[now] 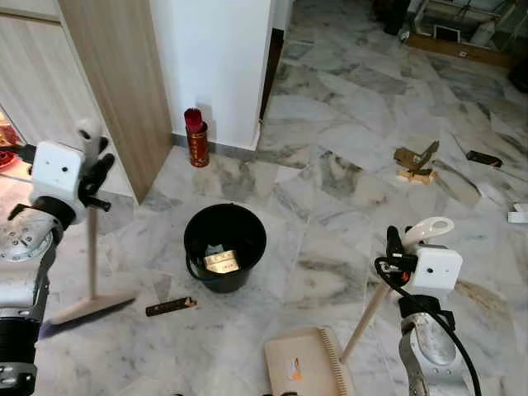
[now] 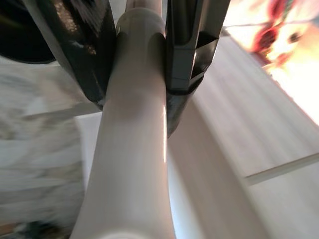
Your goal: Sweep floor
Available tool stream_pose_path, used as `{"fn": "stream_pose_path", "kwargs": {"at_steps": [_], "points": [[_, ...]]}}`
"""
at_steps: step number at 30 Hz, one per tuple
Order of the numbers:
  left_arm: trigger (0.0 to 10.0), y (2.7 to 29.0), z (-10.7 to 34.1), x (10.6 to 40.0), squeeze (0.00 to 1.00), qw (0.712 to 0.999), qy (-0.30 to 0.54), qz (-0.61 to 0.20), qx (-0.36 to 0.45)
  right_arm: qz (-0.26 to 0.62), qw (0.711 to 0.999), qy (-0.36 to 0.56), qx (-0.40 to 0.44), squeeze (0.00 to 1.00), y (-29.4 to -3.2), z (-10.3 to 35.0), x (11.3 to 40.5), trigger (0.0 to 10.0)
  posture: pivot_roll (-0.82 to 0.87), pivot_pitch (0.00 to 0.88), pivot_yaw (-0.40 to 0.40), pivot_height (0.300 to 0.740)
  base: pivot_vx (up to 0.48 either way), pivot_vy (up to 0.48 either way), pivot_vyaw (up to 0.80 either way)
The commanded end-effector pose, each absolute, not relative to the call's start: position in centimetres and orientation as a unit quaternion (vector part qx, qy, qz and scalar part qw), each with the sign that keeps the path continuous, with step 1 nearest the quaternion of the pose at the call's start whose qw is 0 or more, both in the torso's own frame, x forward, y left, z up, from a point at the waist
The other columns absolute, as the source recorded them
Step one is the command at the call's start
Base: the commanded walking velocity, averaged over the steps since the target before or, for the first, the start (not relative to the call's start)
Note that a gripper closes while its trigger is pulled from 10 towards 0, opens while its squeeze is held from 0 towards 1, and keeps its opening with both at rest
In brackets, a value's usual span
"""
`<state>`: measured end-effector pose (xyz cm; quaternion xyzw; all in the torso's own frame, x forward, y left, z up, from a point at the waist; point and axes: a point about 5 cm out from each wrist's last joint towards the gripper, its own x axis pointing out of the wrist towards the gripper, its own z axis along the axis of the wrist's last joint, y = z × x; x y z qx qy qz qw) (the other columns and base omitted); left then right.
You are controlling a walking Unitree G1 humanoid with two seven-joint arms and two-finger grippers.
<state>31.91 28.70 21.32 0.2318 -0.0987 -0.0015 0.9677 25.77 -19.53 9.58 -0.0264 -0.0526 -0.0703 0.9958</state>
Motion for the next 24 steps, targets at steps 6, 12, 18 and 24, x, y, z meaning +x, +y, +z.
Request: {"fn": "stream_pose_path", "kwargs": {"at_steps": [6, 12, 18, 24], "points": [[10.0, 29.9, 19.0, 31.8, 0.0, 0.963, -0.123, 0.106, 0.214, -0.084, 0.994, -0.065, -0.025, 0.0, -20.4, 10.0, 25.3, 10.0, -0.08, 0.129, -0.115, 0.74, 0.0, 0.0, 0.0], [9.6, 29.9, 16.1, 31.9, 0.0, 0.965, -0.122, 0.164, 0.162, -0.084, 0.993, -0.075, -0.028, 0.0, -21.1, 10.5, 25.0, 10.0, -0.1, 0.149, -0.136, 0.74, 0.0, 0.0, 0.0], [9.6, 30.4, 15.6, 31.8, 0.0, 0.958, -0.131, 0.198, 0.163, -0.078, 0.993, -0.078, -0.03, 0.0, -21.2, 10.9, 24.5, 10.0, -0.12, 0.171, -0.154, 0.74, 0.0, 0.0, 0.0], [9.3, 31.3, 16.5, 31.6, 0.0, 0.941, -0.151, 0.233, 0.192, -0.073, 0.994, -0.073, -0.033, 0.0, -21.3, 10.9, 24.0, 10.0, -0.12, 0.193, -0.167, 0.74, 0.0, 0.0, 0.0]]}}
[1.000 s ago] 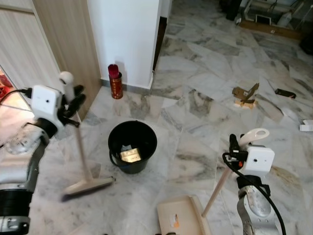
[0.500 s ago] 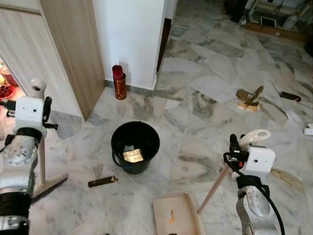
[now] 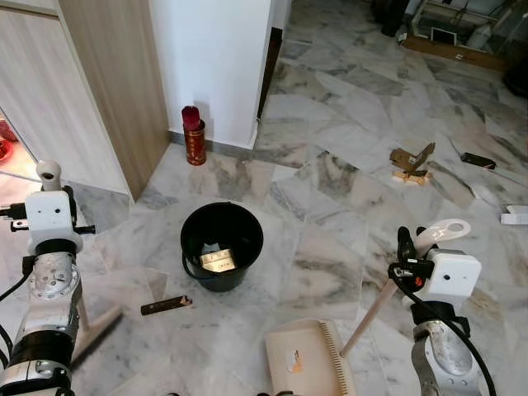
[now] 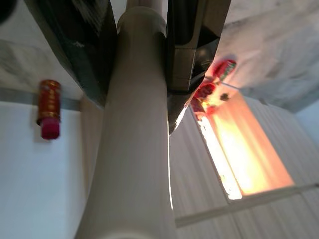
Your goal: Sweep floor
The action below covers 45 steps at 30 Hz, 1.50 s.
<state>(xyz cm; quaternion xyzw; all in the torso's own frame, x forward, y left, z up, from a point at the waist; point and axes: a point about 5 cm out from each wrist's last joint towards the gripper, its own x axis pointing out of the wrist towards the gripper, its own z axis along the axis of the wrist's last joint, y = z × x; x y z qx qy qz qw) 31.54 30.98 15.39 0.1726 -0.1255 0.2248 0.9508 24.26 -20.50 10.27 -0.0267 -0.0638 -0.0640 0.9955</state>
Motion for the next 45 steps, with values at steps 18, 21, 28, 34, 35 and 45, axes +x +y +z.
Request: {"fn": "stream_pose_path", "kwargs": {"at_steps": [18, 21, 28, 34, 35, 45], "points": [[9.5, 29.0, 14.6, 33.1, 0.0, 0.96, -0.147, 0.219, 0.101, -0.064, 0.994, -0.073, -0.04, 0.0, -21.6, 12.1, 22.8, 10.0, -0.21, 0.227, -0.204, 0.74, 0.0, 0.0, 0.0], [9.5, 27.8, 13.5, 33.4, 0.0, 0.968, -0.127, 0.197, 0.088, -0.066, 0.994, -0.073, -0.046, 0.0, -22.0, 12.5, 22.6, 10.0, -0.22, 0.234, -0.208, 0.74, 0.0, 0.0, 0.0], [9.6, 25.2, 11.8, 33.7, 0.0, 0.984, -0.101, 0.139, 0.041, -0.066, 0.994, -0.067, -0.048, 0.0, -22.0, 12.5, 22.2, 10.0, -0.23, 0.244, -0.213, 0.74, 0.0, 0.0, 0.0], [9.6, 24.0, 11.4, 33.9, 0.0, 0.99, -0.097, 0.102, 0.025, -0.062, 0.995, -0.061, -0.046, 0.0, -21.8, 12.4, 22.2, 10.0, -0.22, 0.247, -0.21, 0.74, 0.0, 0.0, 0.0], [9.6, 23.3, 11.5, 34.1, 0.0, 0.992, -0.096, 0.08, 0.024, -0.061, 0.995, -0.059, -0.045, 0.0, -21.7, 12.2, 22.3, 10.0, -0.21, 0.246, -0.207, 0.74, 0.0, 0.0, 0.0], [9.6, 20.3, 12.3, 34.8, 0.0, 0.993, -0.114, 0.018, 0.003, -0.065, 0.996, -0.054, -0.037, 0.0, -21.3, 11.5, 23.0, 10.0, -0.16, 0.223, -0.174, 0.74, 0.0, 0.0, 0.0]]}}
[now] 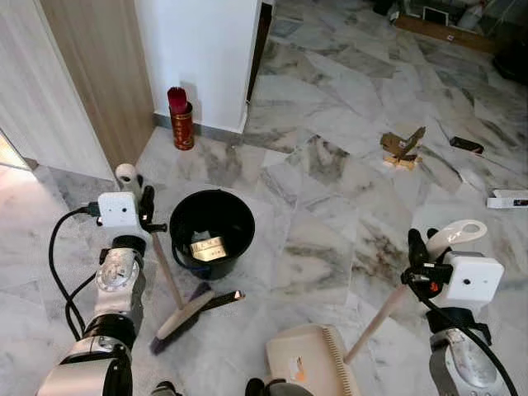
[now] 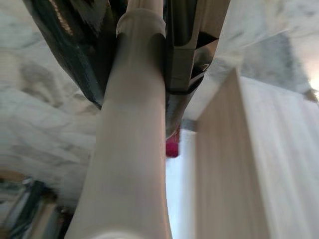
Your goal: Sweep floor
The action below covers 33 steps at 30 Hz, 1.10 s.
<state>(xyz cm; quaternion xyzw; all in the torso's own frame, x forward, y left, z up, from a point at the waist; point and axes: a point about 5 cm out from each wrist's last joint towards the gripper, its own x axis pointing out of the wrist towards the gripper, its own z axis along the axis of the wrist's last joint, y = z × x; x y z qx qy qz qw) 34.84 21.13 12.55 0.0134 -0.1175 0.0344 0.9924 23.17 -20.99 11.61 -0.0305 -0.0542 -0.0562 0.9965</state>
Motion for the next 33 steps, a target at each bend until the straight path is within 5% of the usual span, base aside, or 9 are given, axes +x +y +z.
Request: {"fn": "stream_pose_path", "kwargs": {"at_steps": [1, 12, 33], "points": [[9.6, 20.2, 12.4, 34.8, 0.0, 0.993, -0.116, 0.015, 0.001, -0.065, 0.996, -0.055, -0.036, 0.0, -21.2, 11.5, 23.1, 10.0, -0.16, 0.222, -0.172, 0.74, 0.0, 0.0, 0.0], [9.6, 19.4, 13.5, 34.7, 0.0, 0.99, -0.134, 0.0, -0.039, -0.066, 0.995, -0.07, -0.02, 0.0, -20.3, 11.3, 25.1, 10.0, -0.09, 0.167, -0.129, 0.74, 0.0, 0.0, 0.0], [9.6, 22.5, 13.7, 31.6, 0.0, 0.991, -0.126, 0.028, -0.02, -0.075, 0.992, -0.097, -0.002, 0.0, -19.4, 10.7, 27.4, 10.0, 0.0, 0.067, -0.067, 0.74, 0.0, 0.0, 0.0]]}}
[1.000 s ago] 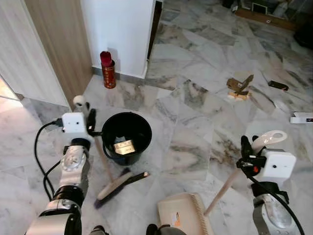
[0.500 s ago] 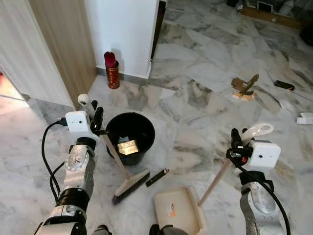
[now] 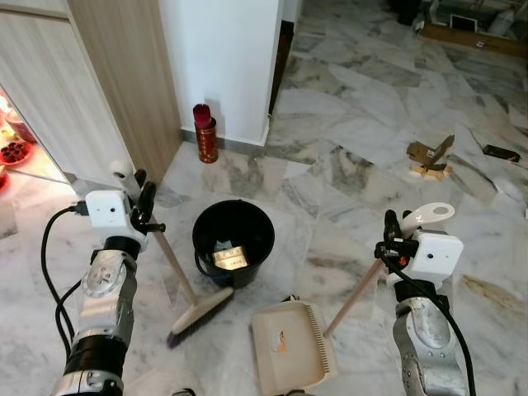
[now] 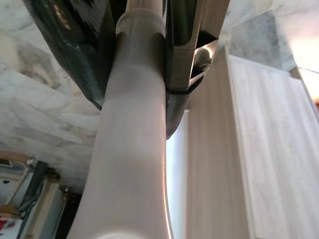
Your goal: Sweep floor
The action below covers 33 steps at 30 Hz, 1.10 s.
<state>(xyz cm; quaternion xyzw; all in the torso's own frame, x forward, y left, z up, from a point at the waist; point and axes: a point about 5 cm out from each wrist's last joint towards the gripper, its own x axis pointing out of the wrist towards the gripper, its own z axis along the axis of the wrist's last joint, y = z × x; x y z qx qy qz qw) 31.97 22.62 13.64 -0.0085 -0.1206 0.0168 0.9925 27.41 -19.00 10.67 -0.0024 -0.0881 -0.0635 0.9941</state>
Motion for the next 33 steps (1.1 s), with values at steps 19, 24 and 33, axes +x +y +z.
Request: {"fn": "stream_pose_path", "kwargs": {"at_steps": [19, 24, 33], "points": [[9.9, 22.5, 11.8, 30.6, 0.0, 0.983, -0.103, 0.152, 0.008, -0.091, 0.99, -0.106, -0.008, 0.0, -20.2, 10.3, 27.4, 10.0, -0.02, 0.003, -0.039, 0.74, 0.0, -0.013, 0.0], [9.8, 22.3, 11.9, 30.8, 0.0, 0.982, -0.104, 0.155, 0.009, -0.092, 0.99, -0.106, -0.007, 0.0, -20.2, 10.2, 27.3, 10.0, -0.03, 0.0, -0.038, 0.74, 0.0, -0.259, 0.0], [9.6, 22.2, 11.8, 31.0, 0.0, 0.982, -0.102, 0.16, 0.013, -0.093, 0.99, -0.108, -0.009, 0.0, -20.5, 10.3, 27.3, 10.0, -0.03, 0.022, -0.045, 0.74, 0.0, -0.336, 0.0]]}}
